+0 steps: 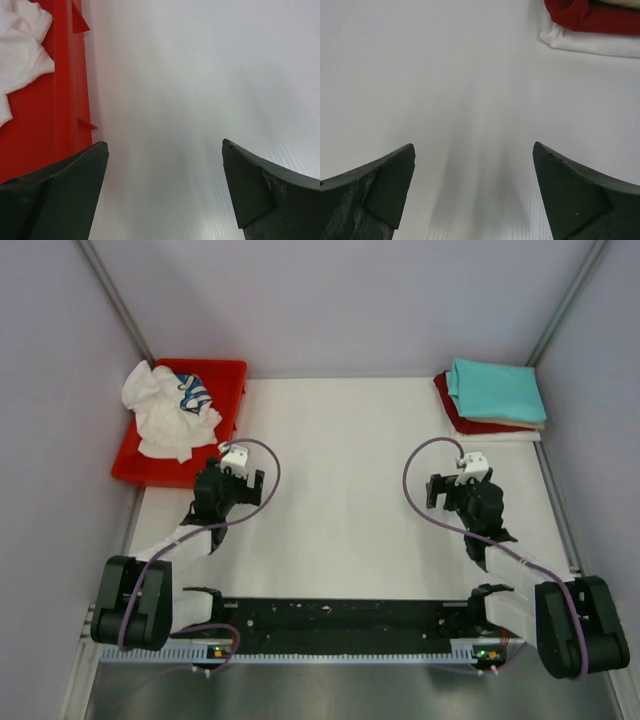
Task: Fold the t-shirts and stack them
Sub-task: Grab crumpled tshirt from bin with the left arm
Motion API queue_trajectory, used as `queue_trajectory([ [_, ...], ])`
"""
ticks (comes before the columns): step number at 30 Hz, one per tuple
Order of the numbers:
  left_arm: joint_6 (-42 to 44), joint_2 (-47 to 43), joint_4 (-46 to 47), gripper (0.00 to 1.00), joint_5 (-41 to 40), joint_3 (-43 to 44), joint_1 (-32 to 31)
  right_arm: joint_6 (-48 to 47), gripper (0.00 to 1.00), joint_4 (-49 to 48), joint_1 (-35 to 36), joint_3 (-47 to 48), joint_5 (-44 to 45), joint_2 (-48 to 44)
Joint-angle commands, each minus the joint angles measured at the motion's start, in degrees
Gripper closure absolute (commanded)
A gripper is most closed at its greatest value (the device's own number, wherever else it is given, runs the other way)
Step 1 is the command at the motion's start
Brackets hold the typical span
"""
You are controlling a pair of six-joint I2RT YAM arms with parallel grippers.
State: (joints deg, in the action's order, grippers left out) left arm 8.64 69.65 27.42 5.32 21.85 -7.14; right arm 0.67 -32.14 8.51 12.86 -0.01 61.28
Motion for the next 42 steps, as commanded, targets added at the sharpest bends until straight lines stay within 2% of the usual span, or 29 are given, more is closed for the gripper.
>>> queue_trajectory([
  [1, 1.9, 1.4, 2.6, 0.01, 4.1, 2.1, 0.5, 0.3, 0.01, -2.8, 0.7, 1.6, 0.2, 0.2],
  [3, 3.1, 1.5, -1.9, 0.01, 10.7, 6.3, 0.5, 0.3, 0.01, -2.4, 0.7, 1.8, 0.3, 0.7],
  [6, 12.0, 0.3, -21.7, 0.01, 24.4, 18.3, 0.5, 0.1, 0.01, -2.1, 0.6, 2.3, -1.3, 1.0],
  [8, 19.6, 0.5, -32.5, 0.01, 29.3, 25.0, 0.5, 0.0, 0.01, -2.1, 0.6, 2.3, -1.4, 1.0],
  [9, 19.8, 1.1, -34.9, 0.01, 27.0, 28.1, 0.5, 0.0, 0.01, -2.1, 0.7, 2.3, -1.5, 1.0],
  [11, 19.7, 4.1, -36.1, 0.01, 15.4, 33.2, 0.6, -0.1, 0.01, -2.0, 0.7, 2.3, -1.8, 1.0],
  [14, 21.5, 14.4, -42.4, 0.02, -3.5, 45.3, 1.8, -0.2, 0.01, -1.8, 0.6, 2.7, -2.2, 1.4],
  [16, 20.7, 21.5, -47.3, 0.07, -10.8, 52.9, 4.7, -0.3, 0.01, -1.4, 0.7, 3.0, -2.6, 1.9],
  [22, 15.3, 41.9, -59.7, 0.1, -10.7, 77.6, 16.3, -0.3, 0.01, 0.4, 0.7, 5.4, -4.9, 4.7],
  [27, 15.1, 57.9, -71.1, 0.11, -9.9, 95.0, 18.2, -2.0, 0.01, 0.9, 0.6, 5.9, -5.6, 5.3],
  [30, 16.3, 64.5, -74.3, 0.1, -7.6, 100.0, 18.2, -2.0, 0.01, 1.3, 0.7, 6.2, -5.5, 5.5],
  [33, 16.4, 67.7, -74.0, 0.07, -5.6, 100.7, 18.5, -2.1, 0.01, 1.6, 0.7, 6.6, -5.6, 6.0],
  [35, 15.8, 68.2, -73.2, 0.08, -1.3, 100.8, 18.9, -2.1, 0.01, 1.6, 0.7, 6.6, -5.6, 6.0],
  [39, 15.5, 68.3, -72.2, 0.23, 4.9, 100.8, 19.3, -2.0, 0.01, 1.6, 0.8, 6.6, -5.5, 5.9],
  [40, 15.4, 68.4, -72.2, 0.33, 5.6, 101.0, 19.3, -2.1, 0.01, 1.6, 0.8, 6.5, -5.5, 5.8],
  [41, 15.5, 68.6, -72.2, 0.59, 6.0, 101.2, 19.3, -2.0, 0.01, 1.7, 0.7, 6.4, -5.4, 5.5],
  [42, 15.4, 68.6, -71.9, 0.93, 5.7, 101.4, 19.3, -1.8, 0.01, 1.6, 0.7, 6.4, -5.4, 5.4],
])
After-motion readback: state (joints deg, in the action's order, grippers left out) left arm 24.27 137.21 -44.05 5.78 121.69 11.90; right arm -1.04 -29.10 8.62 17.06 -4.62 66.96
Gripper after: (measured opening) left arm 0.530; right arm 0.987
